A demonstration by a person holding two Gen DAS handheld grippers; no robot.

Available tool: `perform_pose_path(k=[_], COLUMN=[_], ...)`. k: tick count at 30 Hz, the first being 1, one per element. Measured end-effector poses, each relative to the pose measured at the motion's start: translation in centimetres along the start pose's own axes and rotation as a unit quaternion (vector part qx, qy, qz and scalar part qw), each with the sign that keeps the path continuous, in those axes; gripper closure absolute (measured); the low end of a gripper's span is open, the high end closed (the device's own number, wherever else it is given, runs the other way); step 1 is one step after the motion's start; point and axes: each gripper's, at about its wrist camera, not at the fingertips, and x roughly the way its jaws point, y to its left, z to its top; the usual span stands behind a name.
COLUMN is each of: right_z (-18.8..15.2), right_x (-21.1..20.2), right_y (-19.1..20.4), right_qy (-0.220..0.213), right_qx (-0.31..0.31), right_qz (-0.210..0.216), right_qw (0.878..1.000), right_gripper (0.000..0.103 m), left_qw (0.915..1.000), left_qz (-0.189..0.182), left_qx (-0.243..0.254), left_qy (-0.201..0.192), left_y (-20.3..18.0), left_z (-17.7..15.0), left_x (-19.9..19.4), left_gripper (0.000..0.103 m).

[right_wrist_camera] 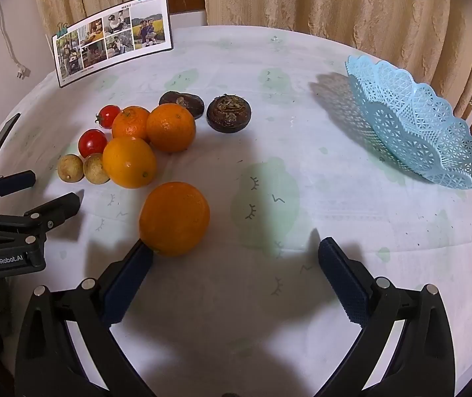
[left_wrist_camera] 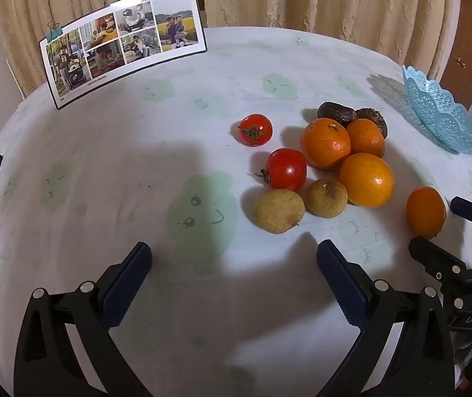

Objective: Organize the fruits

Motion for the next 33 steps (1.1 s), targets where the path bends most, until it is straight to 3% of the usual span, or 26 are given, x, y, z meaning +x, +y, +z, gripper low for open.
perform_pose_path(k=[33], right_z=[-0.22], right_x=[0.07], right_y=[0.05], right_qy=[-0.002], right_qx=[0.000], right_qz=[0.000], right_qw=[1.000], right_gripper=[0.002], left_qw=[1.0000], left_qz=[-0.002], left_qx=[-0.001], left_qy=[0.000], left_y=[0.02], left_z=[0.00], left_x=[-0.01], left_gripper=[0.005])
